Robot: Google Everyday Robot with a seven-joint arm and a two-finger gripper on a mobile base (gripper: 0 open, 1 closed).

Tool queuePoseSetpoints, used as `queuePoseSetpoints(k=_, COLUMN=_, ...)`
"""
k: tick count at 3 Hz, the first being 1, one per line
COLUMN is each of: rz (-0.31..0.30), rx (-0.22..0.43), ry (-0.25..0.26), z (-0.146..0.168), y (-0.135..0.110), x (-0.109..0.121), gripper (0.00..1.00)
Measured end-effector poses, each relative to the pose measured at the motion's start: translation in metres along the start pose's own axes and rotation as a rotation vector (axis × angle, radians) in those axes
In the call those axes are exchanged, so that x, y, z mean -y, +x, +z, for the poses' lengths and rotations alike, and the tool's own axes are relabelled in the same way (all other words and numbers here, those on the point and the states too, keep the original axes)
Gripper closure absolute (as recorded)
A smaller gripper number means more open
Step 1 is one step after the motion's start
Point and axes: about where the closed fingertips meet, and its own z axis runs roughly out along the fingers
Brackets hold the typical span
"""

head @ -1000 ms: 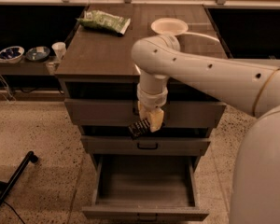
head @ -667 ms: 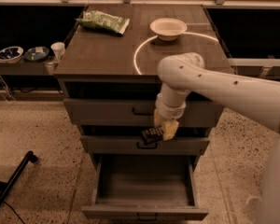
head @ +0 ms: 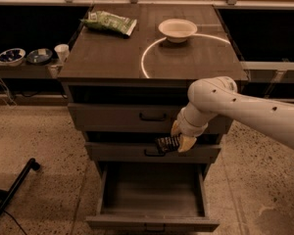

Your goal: Place rxbar chocolate into bottom drawer

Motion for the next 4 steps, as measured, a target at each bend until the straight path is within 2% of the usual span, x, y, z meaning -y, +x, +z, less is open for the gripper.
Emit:
queuePoseSetpoints(k=1, rz=0.035, rx=0.026, ry=-0.013, z=0.014, y=0.012, x=0.0, gripper=1.0)
queuePoseSetpoints(k=2, rz=0.111, rx=0.049, ry=-0.045, z=0.066, y=0.036, x=-0.035, gripper=1.0)
queuePoseSetpoints(k=3, rz=0.181, rx=0.102, ry=0.027, z=0.121, y=0.058, x=-0.07, gripper=1.0)
queuePoseSetpoints(k=4, rz=0.218, rx=0.181, ry=0.131, z=0.144, y=0.067, x=-0.072, gripper=1.0)
